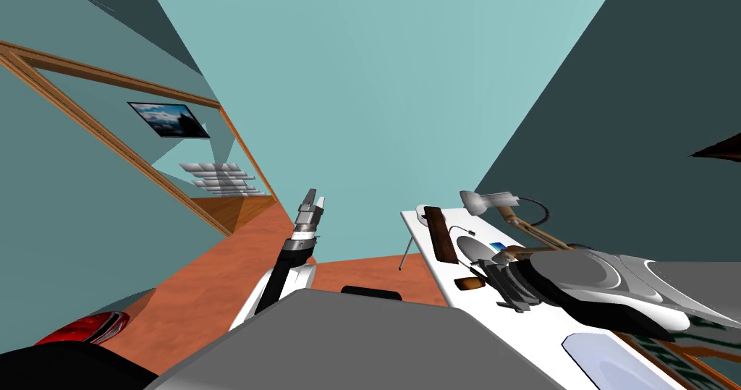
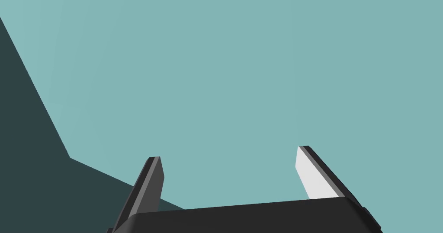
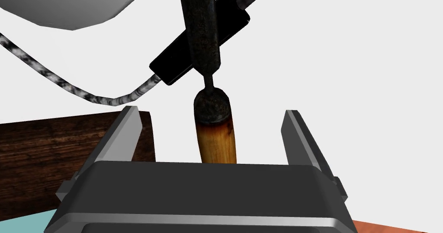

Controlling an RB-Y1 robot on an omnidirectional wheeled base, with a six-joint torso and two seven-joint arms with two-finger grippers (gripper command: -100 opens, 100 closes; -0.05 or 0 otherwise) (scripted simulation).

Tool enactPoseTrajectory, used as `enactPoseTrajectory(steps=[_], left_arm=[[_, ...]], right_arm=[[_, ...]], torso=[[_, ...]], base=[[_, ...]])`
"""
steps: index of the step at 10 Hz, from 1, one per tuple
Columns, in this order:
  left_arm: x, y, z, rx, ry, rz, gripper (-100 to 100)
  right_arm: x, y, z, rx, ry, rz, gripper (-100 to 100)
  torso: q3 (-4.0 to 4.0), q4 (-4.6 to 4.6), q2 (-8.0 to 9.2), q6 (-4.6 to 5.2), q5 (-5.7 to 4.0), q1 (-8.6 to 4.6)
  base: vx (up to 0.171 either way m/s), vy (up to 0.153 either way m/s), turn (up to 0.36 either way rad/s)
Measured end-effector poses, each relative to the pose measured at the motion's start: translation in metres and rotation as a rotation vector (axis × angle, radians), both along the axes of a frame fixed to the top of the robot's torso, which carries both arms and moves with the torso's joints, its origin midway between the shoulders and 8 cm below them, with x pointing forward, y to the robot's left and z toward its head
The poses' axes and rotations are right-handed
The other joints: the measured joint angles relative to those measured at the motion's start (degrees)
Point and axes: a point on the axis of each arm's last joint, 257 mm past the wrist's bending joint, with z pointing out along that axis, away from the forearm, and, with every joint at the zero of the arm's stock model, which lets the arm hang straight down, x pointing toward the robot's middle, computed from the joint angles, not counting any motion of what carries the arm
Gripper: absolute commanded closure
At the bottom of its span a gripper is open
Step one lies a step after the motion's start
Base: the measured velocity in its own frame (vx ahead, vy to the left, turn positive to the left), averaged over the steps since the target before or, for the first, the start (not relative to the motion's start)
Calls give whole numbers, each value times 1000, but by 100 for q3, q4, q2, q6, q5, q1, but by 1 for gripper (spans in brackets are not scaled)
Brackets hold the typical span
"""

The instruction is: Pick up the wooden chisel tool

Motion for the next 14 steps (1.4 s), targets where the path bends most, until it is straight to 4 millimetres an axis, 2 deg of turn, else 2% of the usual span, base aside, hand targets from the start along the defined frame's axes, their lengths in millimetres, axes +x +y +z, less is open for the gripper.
enactPoseTrajectory(steps=[1, 2, 9, 10, 14], left_arm=[[0, 0, 0, 0, 0, 0, 0], [0, 0, 0, 0, 0, 0, 0], [0, 0, 0, 0, 0, 0, 0], [0, 0, 0, 0, 0, 0, 0], [0, 0, 0, 0, 0, 0, 0]], right_arm=[[0, 0, 0, -2, 0, 3, 0], [0, 0, 0, -1, 0, 2, -100], [-27, 4, -22, -1, 1, -36, -100], [-27, 4, -22, -2, -1, -37, 100], [-27, 4, -22, -2, -1, -35, 100]], torso=[[2, 1, 3, 2, 0, 2], [3, 1, 4, 2, 1, 3], [0, 0, -1, 2, -1, -2], [1, 1, 2, 2, 0, 1], [2, 1, 3, 3, 0, 3]], base=[[0, 0, 0], [9, -9, 58], [18, -19, 54], [0, 0, 0], [0, 0, 0]])
